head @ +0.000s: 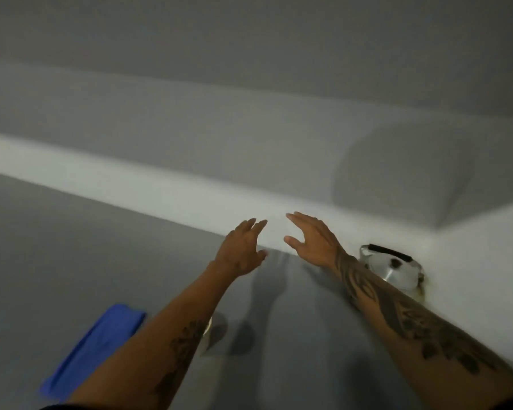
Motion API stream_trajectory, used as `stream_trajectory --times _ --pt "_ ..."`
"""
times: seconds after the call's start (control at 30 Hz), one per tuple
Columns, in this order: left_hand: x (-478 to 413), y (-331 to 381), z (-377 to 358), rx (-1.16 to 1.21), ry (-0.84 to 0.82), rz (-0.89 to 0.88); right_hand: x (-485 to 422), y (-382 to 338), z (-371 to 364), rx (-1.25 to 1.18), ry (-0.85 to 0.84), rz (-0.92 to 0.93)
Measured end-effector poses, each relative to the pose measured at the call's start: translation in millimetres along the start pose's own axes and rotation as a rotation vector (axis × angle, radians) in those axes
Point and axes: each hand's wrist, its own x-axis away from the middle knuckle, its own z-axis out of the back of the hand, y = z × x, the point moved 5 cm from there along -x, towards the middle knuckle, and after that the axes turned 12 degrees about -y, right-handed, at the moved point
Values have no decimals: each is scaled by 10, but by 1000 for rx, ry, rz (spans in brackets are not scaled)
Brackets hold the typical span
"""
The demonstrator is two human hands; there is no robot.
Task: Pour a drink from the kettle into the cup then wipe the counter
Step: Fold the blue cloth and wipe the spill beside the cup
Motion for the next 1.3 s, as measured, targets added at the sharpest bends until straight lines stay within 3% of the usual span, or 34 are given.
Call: stream_trajectory --times 0.23,0.6,0.9,1.17,1.3 --pt "1239 -1403 133 -12 7 288 -215 -1677 -1077 -9 -174 212" --pt "2354 -2687 69 52 -163 358 -420 -3203 -1985 16 -224 240" --pt "2926 -3279 -465 26 -360 495 -467 -3384 -3193 52 -586 -75" --pt "2928 -3361 -528 109 -285 560 -584 -3320 -3409 143 -449 -207" --pt "2912 -3401 -552 166 -294 596 -617 -3309 -3346 -81 -351 -166"
